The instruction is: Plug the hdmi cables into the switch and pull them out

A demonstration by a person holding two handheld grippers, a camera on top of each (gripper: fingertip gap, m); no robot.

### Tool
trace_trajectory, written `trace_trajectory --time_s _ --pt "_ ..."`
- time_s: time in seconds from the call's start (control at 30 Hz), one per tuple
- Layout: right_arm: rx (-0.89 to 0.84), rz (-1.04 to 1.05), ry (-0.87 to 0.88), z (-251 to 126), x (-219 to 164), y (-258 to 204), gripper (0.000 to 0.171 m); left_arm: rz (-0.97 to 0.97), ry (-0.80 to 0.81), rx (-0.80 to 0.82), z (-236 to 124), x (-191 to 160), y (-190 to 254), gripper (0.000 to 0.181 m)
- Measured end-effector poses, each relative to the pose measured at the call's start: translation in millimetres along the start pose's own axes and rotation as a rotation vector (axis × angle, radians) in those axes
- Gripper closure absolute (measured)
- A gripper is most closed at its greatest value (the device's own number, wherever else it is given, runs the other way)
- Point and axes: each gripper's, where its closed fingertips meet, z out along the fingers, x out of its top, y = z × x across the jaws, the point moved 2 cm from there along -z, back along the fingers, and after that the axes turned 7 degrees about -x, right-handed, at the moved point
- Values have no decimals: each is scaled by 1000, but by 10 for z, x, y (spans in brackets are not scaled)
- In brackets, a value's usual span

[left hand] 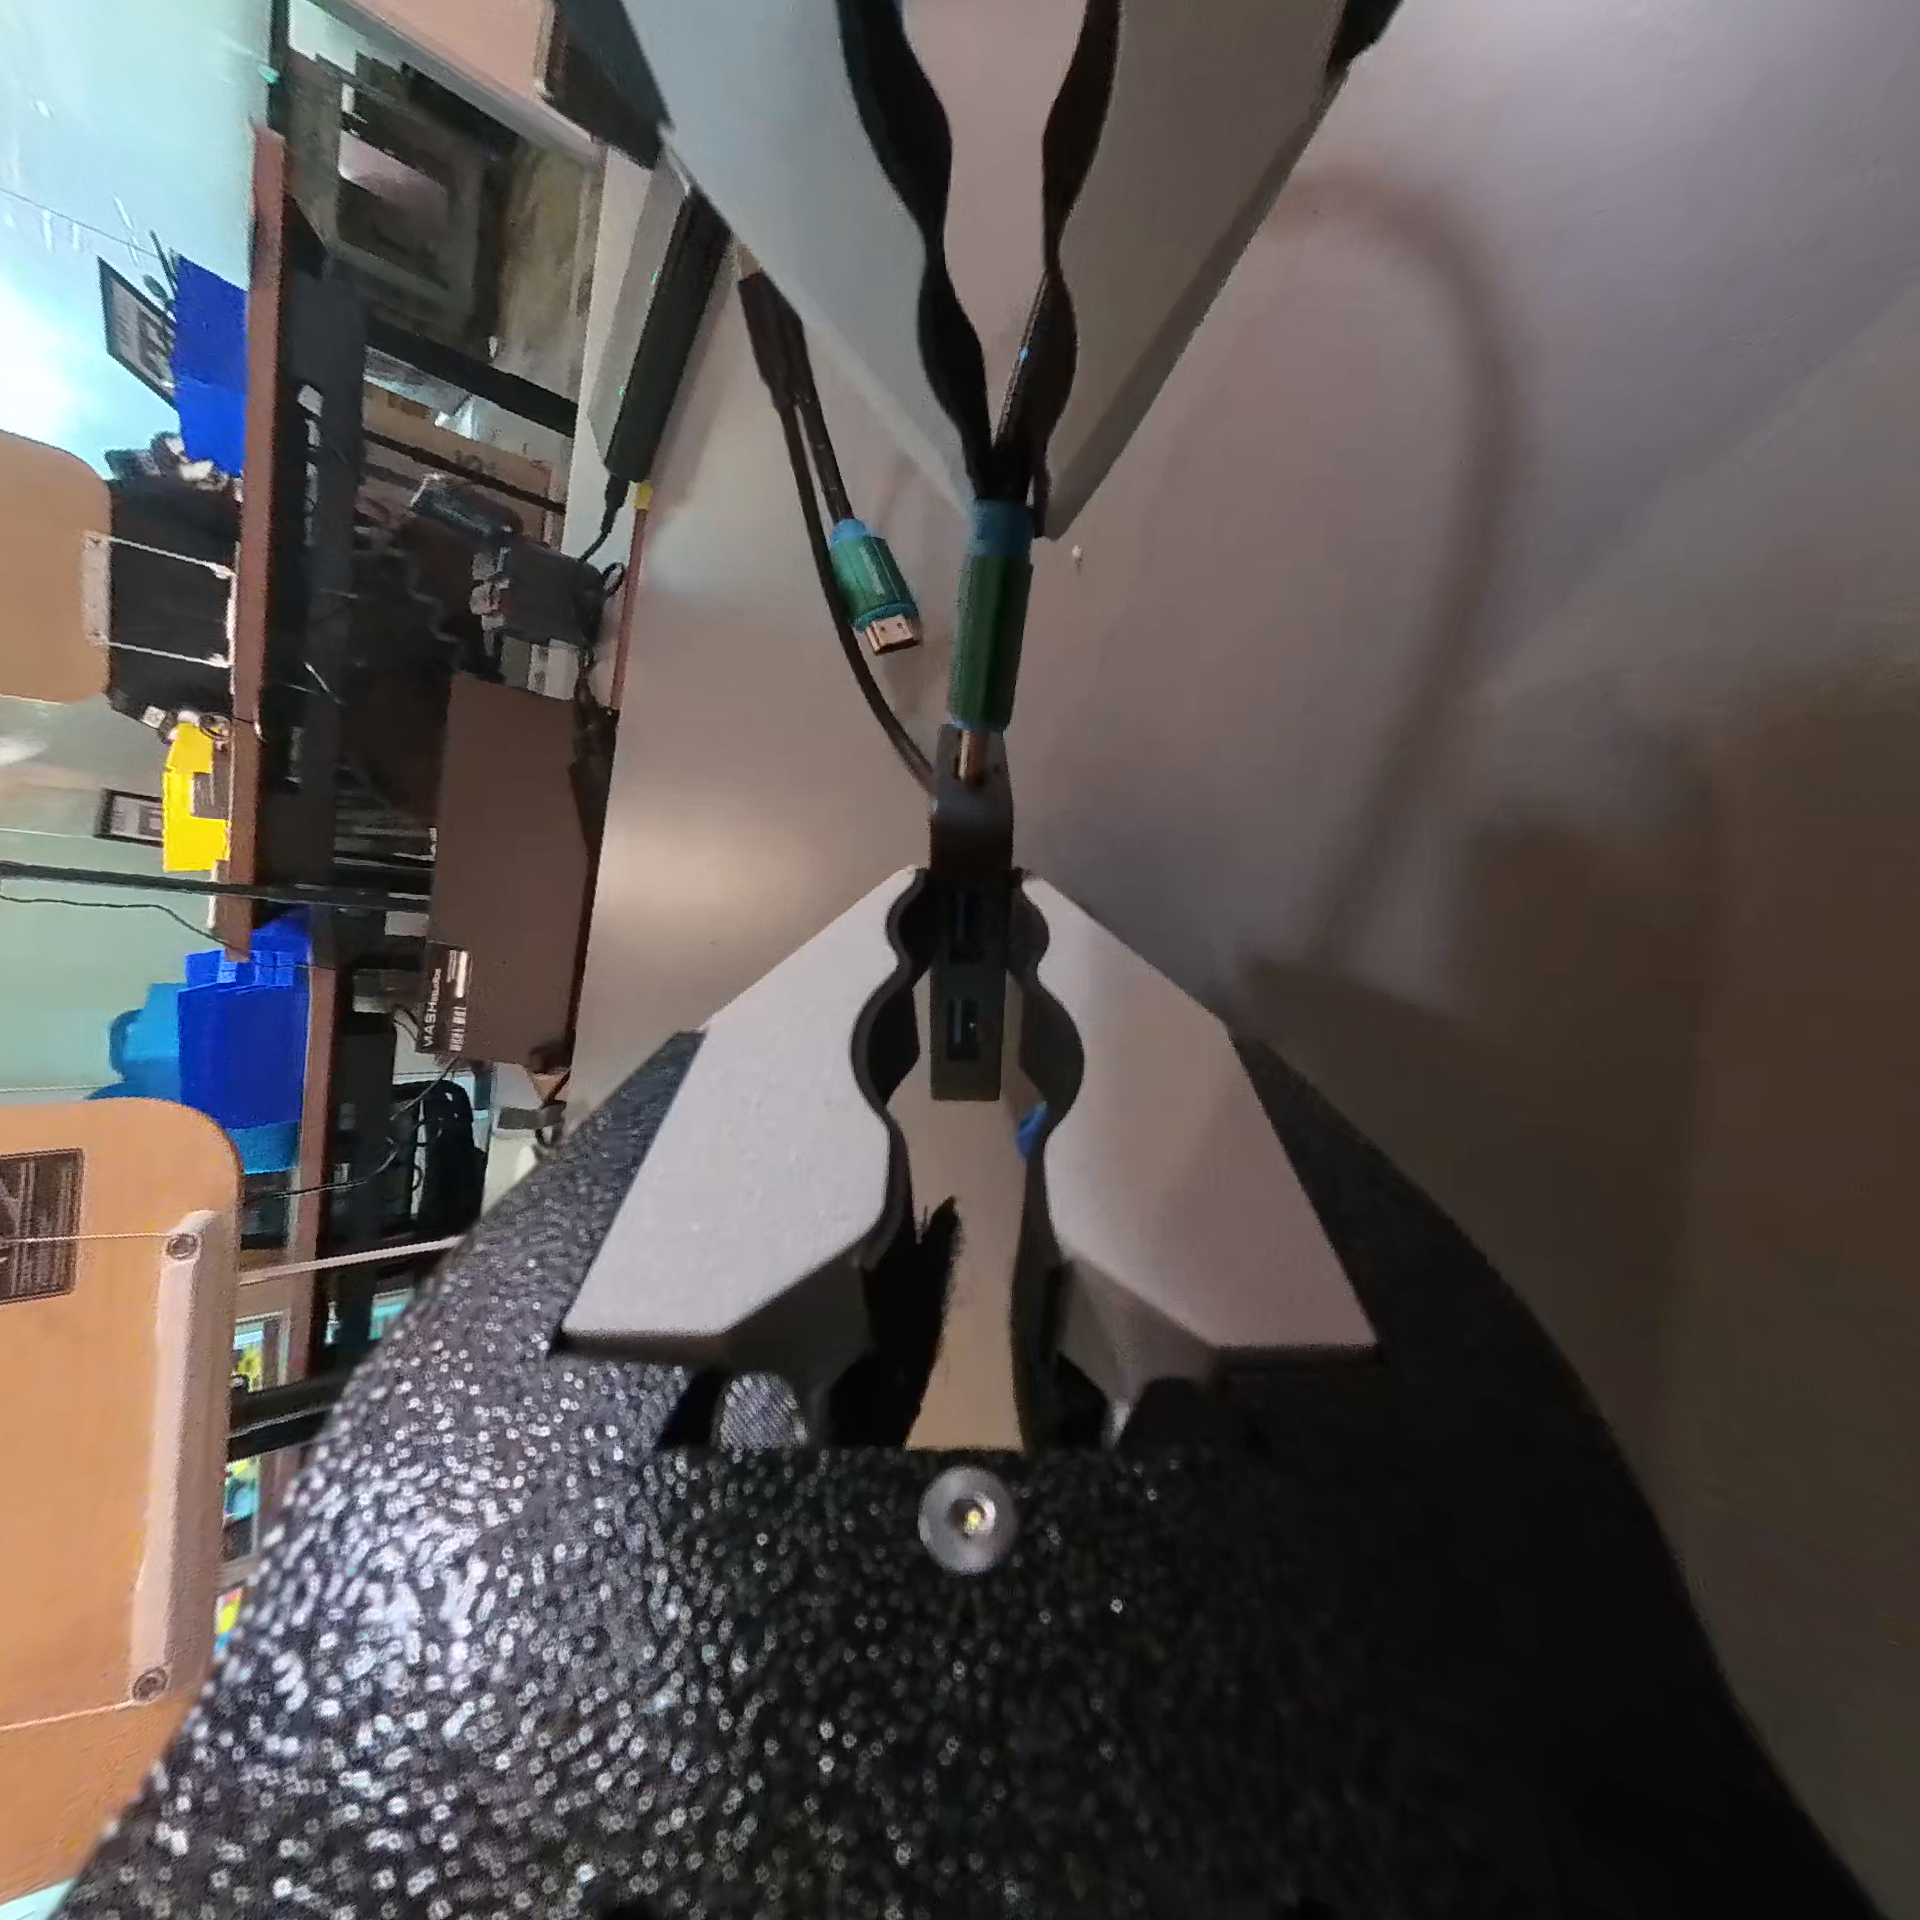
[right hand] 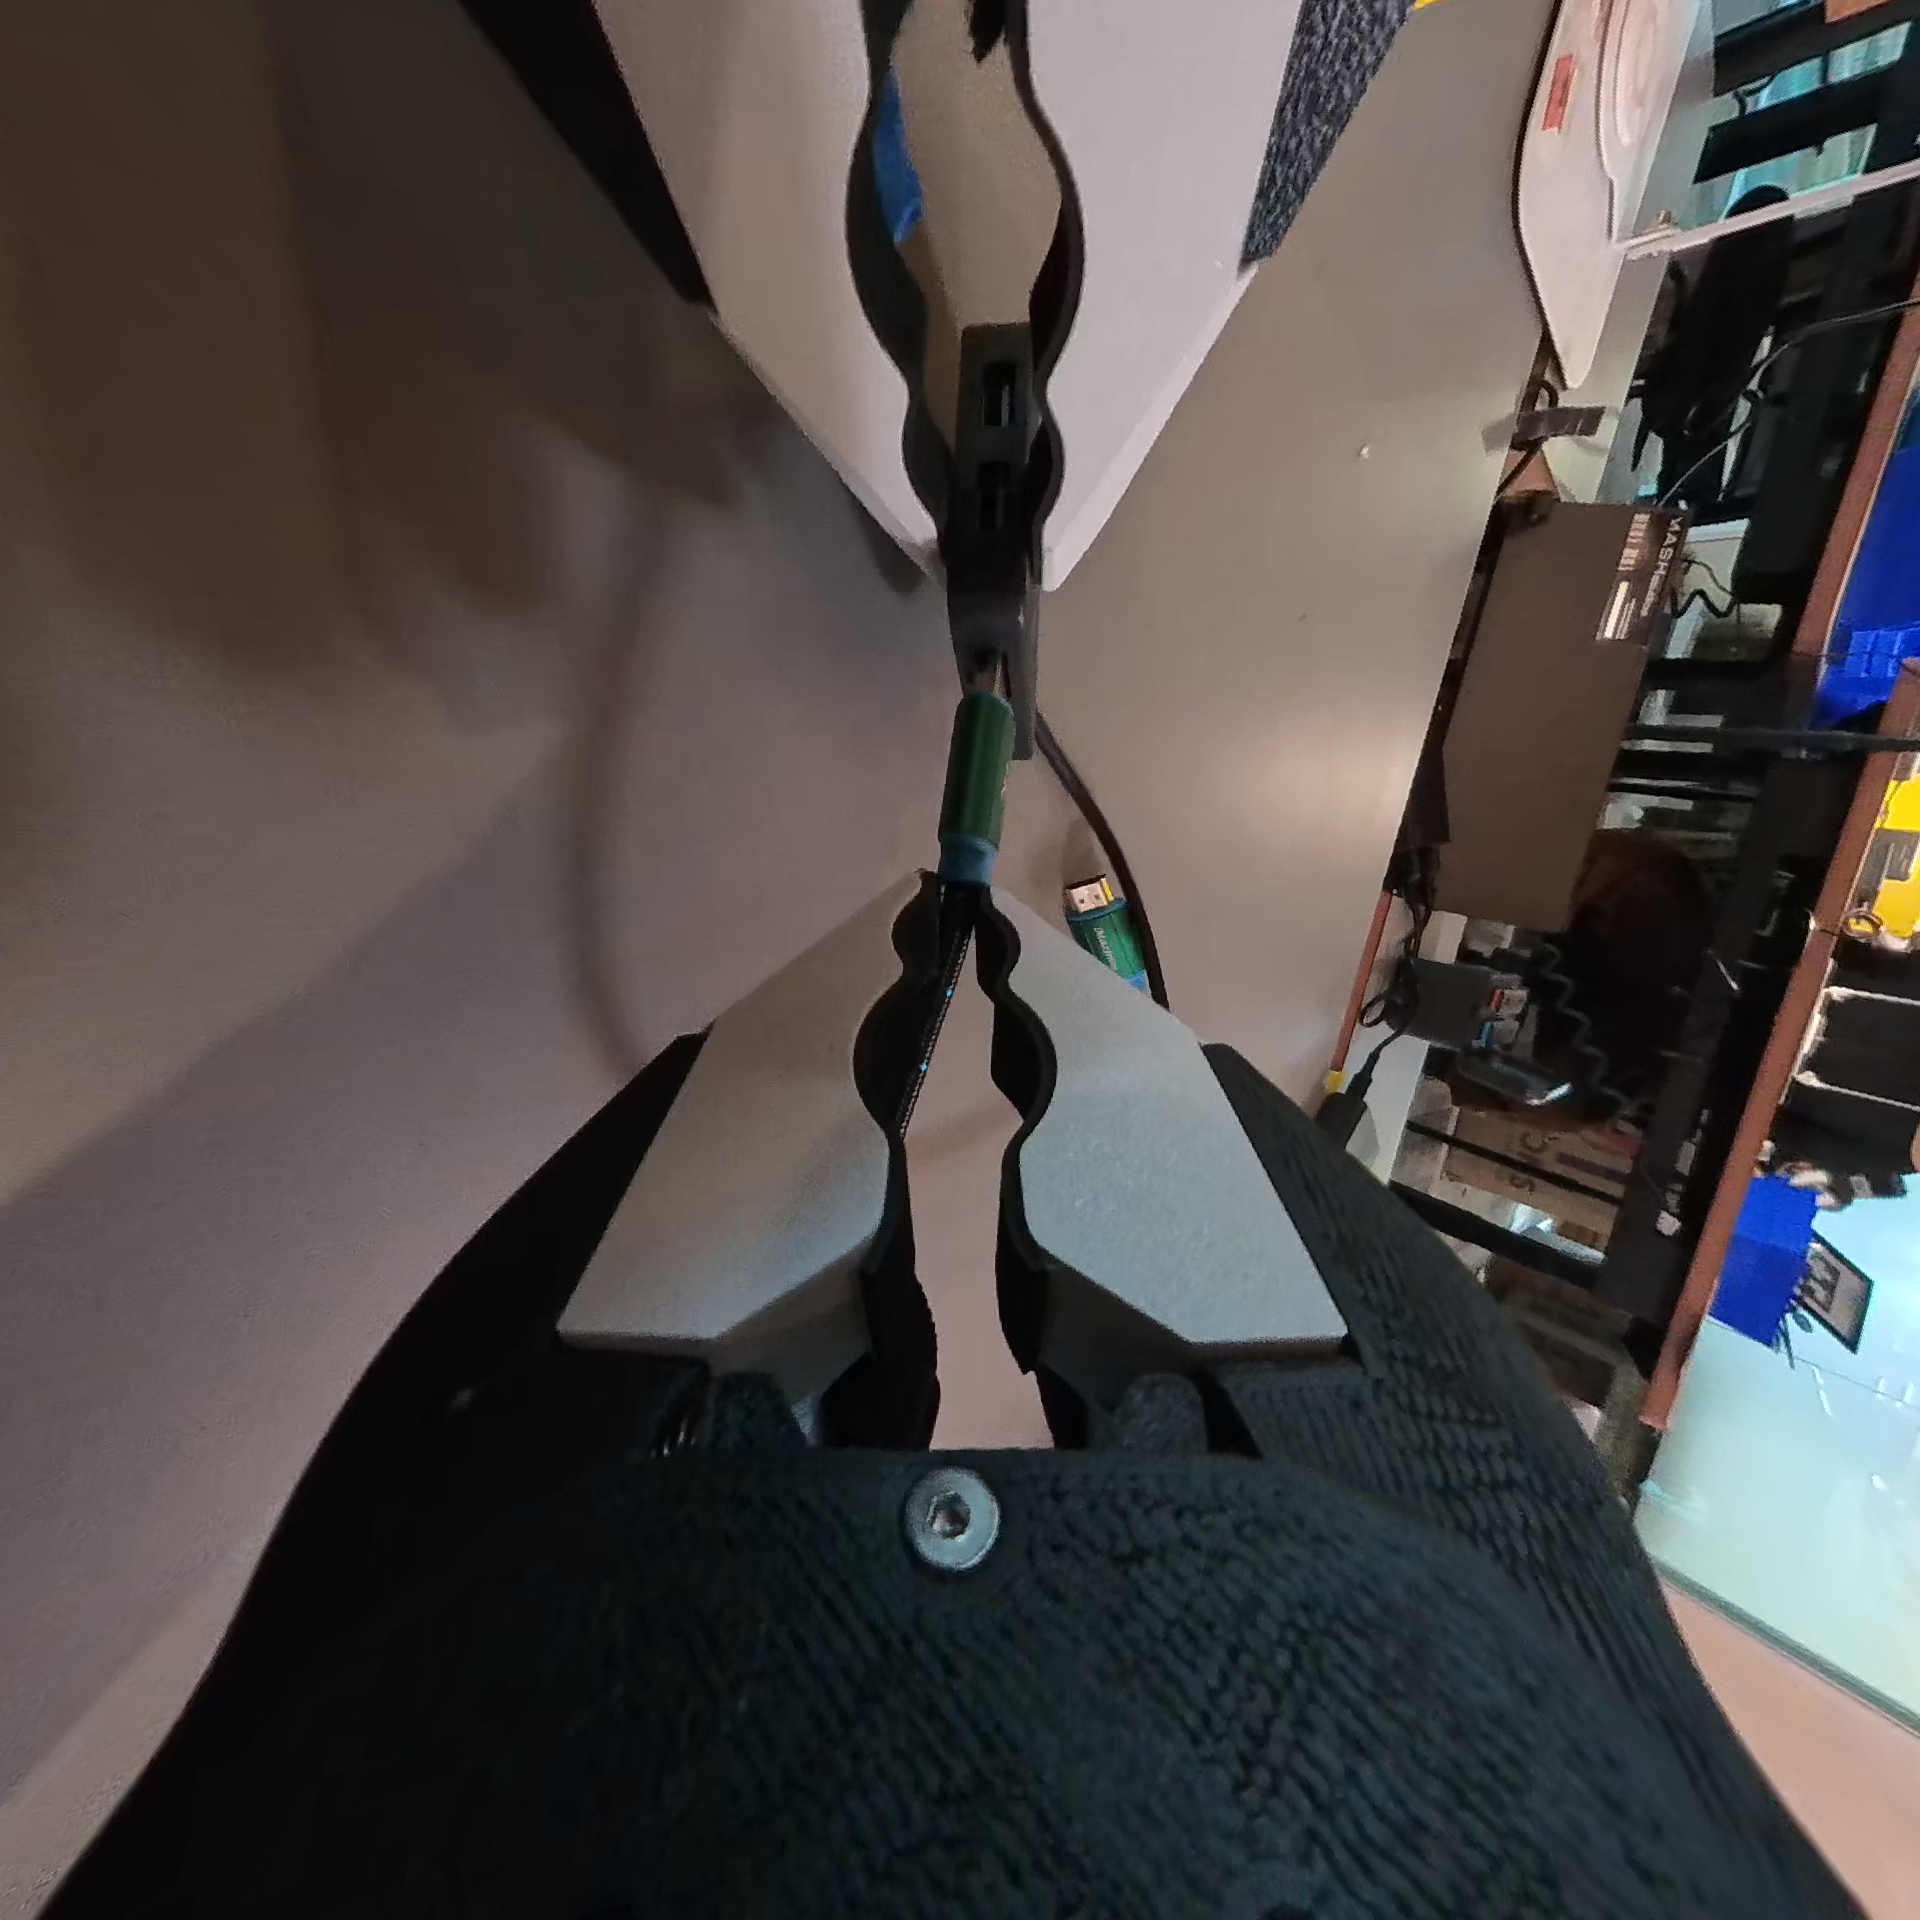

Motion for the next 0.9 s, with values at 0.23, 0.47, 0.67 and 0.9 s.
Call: trace_trajectory --time_s 0.23,0.47,0.67,0.9 --pt "-18 -1 6 -4 28 30 167 -25 -10 -17 0 -20 -14 170" --pt "-15 55 62 8 28 41 168 -49 20 -25 -17 -13 -19 170" --pt "-22 51 126 -5 35 54 167 6 26 -26 -21 -9 4 170" --pt "-42 32 154 -64 97 128 166 -11 24 -33 -11 -15 20 170"
